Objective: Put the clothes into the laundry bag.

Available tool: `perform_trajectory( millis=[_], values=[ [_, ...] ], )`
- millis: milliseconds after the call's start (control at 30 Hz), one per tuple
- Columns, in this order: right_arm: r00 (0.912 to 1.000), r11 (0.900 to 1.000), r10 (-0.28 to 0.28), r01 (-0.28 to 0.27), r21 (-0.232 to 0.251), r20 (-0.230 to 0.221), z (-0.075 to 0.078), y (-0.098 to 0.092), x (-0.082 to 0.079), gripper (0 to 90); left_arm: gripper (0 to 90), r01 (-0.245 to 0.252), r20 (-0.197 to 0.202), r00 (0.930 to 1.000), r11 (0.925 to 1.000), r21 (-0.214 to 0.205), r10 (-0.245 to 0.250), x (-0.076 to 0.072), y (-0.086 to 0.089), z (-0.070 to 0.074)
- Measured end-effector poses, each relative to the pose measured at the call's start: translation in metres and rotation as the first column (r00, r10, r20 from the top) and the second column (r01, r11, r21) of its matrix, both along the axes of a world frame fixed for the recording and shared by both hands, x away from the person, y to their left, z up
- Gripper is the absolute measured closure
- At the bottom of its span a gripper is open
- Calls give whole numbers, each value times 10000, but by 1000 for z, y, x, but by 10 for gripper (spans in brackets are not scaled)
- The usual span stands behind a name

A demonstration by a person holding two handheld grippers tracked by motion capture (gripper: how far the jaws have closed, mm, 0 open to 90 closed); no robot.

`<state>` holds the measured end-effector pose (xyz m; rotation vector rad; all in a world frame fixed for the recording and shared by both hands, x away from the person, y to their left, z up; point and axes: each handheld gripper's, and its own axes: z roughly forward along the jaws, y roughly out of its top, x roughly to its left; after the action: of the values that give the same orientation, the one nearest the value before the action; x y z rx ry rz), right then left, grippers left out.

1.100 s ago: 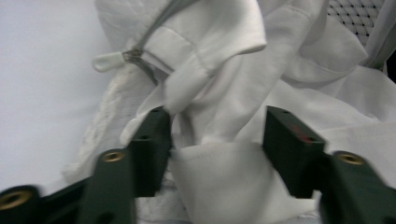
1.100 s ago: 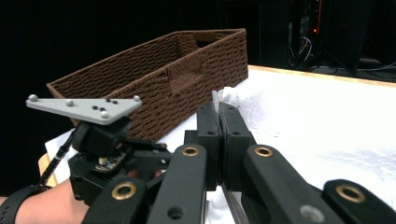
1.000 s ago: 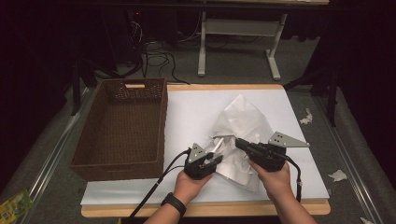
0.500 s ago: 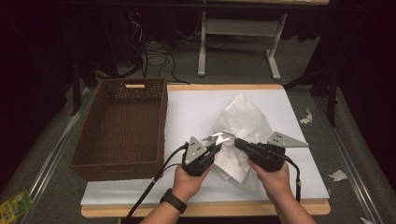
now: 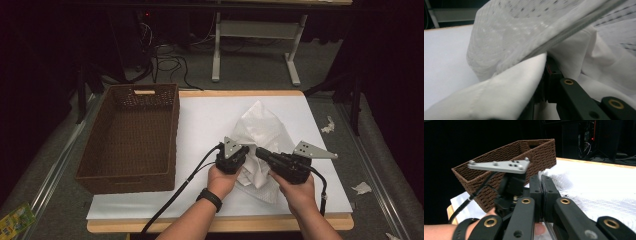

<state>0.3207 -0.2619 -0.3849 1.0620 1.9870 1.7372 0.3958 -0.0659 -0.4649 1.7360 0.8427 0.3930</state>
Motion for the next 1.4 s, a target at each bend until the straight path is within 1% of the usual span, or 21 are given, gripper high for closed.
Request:
perform_trajectory(
  millis=[33,100,200,267,333,400,467,567,700,733,833,900,967,1033,1100,1133,1167,1200,1267,1333,1400],
  values=[
    [10000,10000,-46,45,-33,-64,0,0,0,895,856,-20,40,10000,10000,-54,20,0,0,0],
    [10000,10000,-22,22,-27,-38,-1,0,1,895,829,158,103,9998,9997,-193,-156,-3,2,2],
    [10000,10000,-58,58,-50,-12,-1,-1,1,895,705,501,366,9982,9966,-657,-478,-12,13,9],
    [10000,9999,-79,79,-72,-20,-1,0,2,895,619,720,485,9965,9950,-687,-688,-19,20,14],
    [10000,9999,-90,90,-80,-19,-1,1,2,895,518,912,547,9947,9919,-888,-865,-27,28,17],
    [10000,9999,-80,79,-154,-17,-1,2,2,894,457,1145,587,9922,9895,-885,-1095,-36,36,18],
    [10000,9998,-73,72,-192,-36,-2,4,2,894,418,1260,635,9906,9885,-838,-1209,-43,42,19],
    [10000,9997,-55,54,-234,-39,-2,5,2,894,382,1390,738,9882,9885,-598,-1345,-56,55,18],
    [9999,9997,-65,63,-247,-79,-2,7,2,894,354,1259,709,9899,9910,-459,-1225,-61,67,13],
    [9999,9997,-68,66,-250,-81,-2,7,2,894,345,1145,707,9913,9923,-469,-1110,-62,71,11],
    [9999,9997,-74,72,-245,-92,-2,5,2,894,314,927,505,9947,9943,-534,-900,-63,81,6],
    [9999,9996,-78,75,-254,-103,-3,5,2,894,285,943,196,9954,9936,-627,-933,-62,83,2],
    [9999,9996,-57,54,-292,-114,-3,6,3,894,257,1153,-151,9931,9921,-494,-1161,-59,77,-3],
    [9999,9996,-33,30,-279,-97,-3,7,3,894,237,1382,-516,9888,9897,-378,-1400,-55,68,-8],
    [9999,9995,-18,15,-305,-100,-3,8,3,894,250,1640,-997,9812,9862,-235,-1655,-50,57,-12],
    [9999,9996,-23,20,-277,-110,-3,8,2,894,296,1698,-1252,9775,9854,-97,-1697,-47,52,-13],
    [10000,9996,-20,17,-277,-91,-3,8,2,894,373,1728,-1432,9746,9849,-67,-1719,-45,48,-14],
    [10000,9996,-2,0,-285,-84,-3,8,2,894,479,1776,-1525,9721,9839,-175,-1782,-43,46,-15],
    [9999,9997,22,-24,-263,-98,-3,8,2,894,699,1769,-1422,9738,9841,-164,-1775,-42,43,-14],
    [10000,9997,66,-67,-254,-56,-3,8,2,894,790,1746,-1233,9766,9843,-241,-1763,-42,43,-10],
    [9999,9996,123,-124,-247,-59,-3,9,2,895,814,1555,-935,9829,9871,-372,-1583,-45,47,-3]
  ],
)
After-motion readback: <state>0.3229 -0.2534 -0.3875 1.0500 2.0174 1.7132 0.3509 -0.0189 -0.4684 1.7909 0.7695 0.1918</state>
